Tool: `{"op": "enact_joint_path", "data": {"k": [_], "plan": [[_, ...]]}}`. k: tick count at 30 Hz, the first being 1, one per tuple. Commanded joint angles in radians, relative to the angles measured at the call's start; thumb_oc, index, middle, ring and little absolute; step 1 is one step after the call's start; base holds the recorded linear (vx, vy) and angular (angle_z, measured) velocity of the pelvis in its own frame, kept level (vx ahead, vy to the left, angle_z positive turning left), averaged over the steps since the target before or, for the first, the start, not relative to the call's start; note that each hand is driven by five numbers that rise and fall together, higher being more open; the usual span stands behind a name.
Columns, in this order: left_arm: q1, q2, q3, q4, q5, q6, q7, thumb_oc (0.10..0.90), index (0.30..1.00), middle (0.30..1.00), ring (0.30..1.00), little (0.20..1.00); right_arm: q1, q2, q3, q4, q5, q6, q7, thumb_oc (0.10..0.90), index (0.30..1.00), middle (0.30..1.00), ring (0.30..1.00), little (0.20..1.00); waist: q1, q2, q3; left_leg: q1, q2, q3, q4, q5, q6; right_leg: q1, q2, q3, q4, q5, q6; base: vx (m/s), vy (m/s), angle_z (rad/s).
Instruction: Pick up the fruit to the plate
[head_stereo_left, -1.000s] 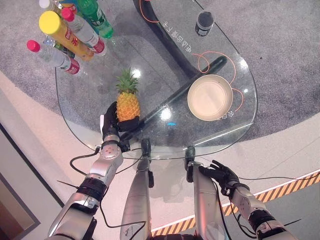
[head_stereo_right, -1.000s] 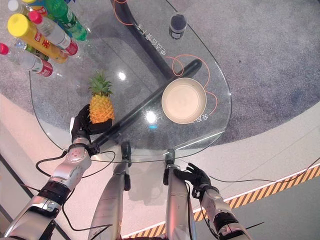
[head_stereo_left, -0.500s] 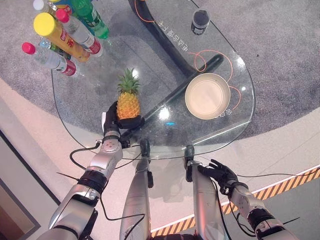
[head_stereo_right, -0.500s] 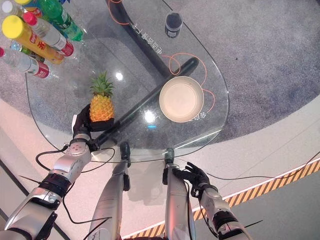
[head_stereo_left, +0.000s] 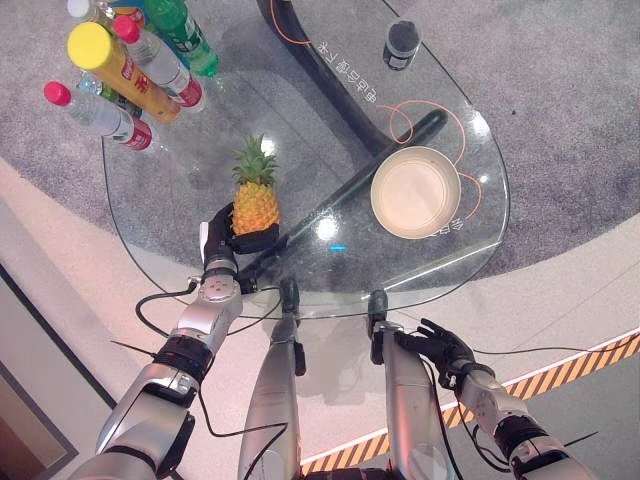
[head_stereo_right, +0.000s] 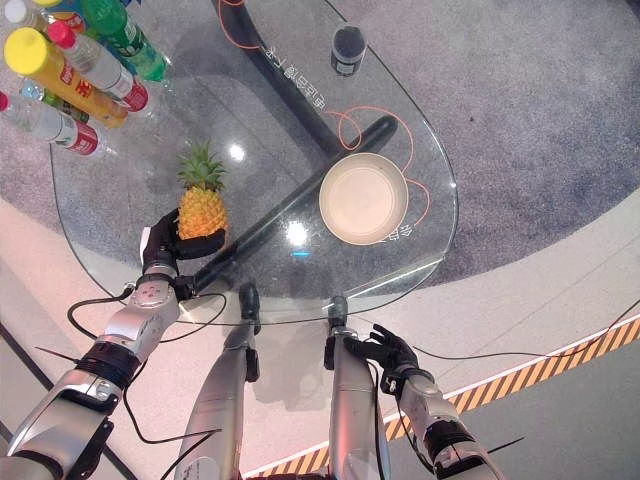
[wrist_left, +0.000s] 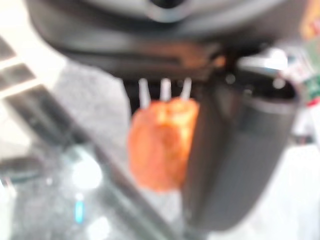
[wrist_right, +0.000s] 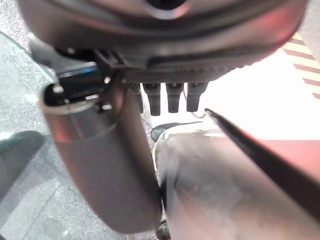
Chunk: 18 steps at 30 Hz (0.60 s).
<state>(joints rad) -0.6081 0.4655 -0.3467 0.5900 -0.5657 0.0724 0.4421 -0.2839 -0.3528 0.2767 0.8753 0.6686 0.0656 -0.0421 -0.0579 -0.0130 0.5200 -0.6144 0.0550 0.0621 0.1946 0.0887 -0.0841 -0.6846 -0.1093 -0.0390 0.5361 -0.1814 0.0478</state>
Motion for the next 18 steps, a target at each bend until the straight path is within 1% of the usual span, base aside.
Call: {"op": "enact_joint_path", "data": {"k": [1, 6, 10, 14, 18], "plan": [[-0.010, -0.050, -0.029, 0.029, -0.015, -0.040, -0.069, 0.100, 0.300, 0.300, 0.300, 0.200, 0.096, -0.010, 0.098, 0.055, -0.021, 0.085, -0.026, 0.800, 0.900, 0.900, 0.900, 0.900, -0.026, -0.020, 0.000, -0.035, -0.064, 0.017, 0.168, -0.075, 0.058, 0.052, 0.012, -0.033, -0.283, 0.272, 0.006, 0.00, 0.000, 0.00], [0.013, -0.056, -0.010, 0.039, -0.022, -0.077, -0.054, 0.100, 0.300, 0.300, 0.300, 0.200, 0.096, -0.007, 0.096, 0.056, -0.026, 0.080, -0.039, 0.800, 0.900, 0.900, 0.900, 0.900, -0.019, -0.018, 0.000, -0.022, -0.066, 0.009, 0.170, -0.078, 0.056, 0.070, 0.012, -0.039, -0.282, 0.264, 0.004, 0.00, 0.000, 0.00], [0.037, -0.047, 0.012, 0.029, -0.025, -0.105, -0.041, 0.100, 0.300, 0.300, 0.300, 0.200, 0.101, -0.007, 0.083, 0.061, 0.015, 0.068, -0.071, 0.800, 0.900, 0.900, 0.900, 0.900, -0.012, -0.016, 0.000, -0.009, -0.065, 0.008, 0.174, -0.083, 0.057, 0.084, 0.014, -0.047, -0.270, 0.250, 0.000, -0.03, -0.019, 0.01], [0.073, -0.039, 0.036, 0.003, -0.027, -0.123, -0.026, 0.100, 0.300, 0.300, 0.300, 0.200, 0.116, -0.005, 0.049, 0.060, 0.037, 0.056, -0.119, 0.800, 0.900, 0.900, 0.900, 0.900, -0.008, -0.013, 0.000, 0.004, -0.062, 0.002, 0.188, -0.091, 0.056, 0.104, 0.016, -0.051, -0.260, 0.240, -0.005, -0.01, -0.004, 0.00], [0.127, -0.020, 0.071, -0.068, 0.011, -0.145, 0.002, 0.100, 0.300, 0.300, 0.300, 0.200, 0.127, -0.003, 0.003, 0.064, 0.068, 0.038, -0.209, 0.800, 0.900, 0.900, 0.900, 0.900, 0.003, -0.004, 0.000, 0.035, -0.066, -0.005, 0.186, -0.097, 0.059, 0.138, 0.014, -0.057, -0.259, 0.229, -0.009, -0.01, -0.001, 0.00]]}}
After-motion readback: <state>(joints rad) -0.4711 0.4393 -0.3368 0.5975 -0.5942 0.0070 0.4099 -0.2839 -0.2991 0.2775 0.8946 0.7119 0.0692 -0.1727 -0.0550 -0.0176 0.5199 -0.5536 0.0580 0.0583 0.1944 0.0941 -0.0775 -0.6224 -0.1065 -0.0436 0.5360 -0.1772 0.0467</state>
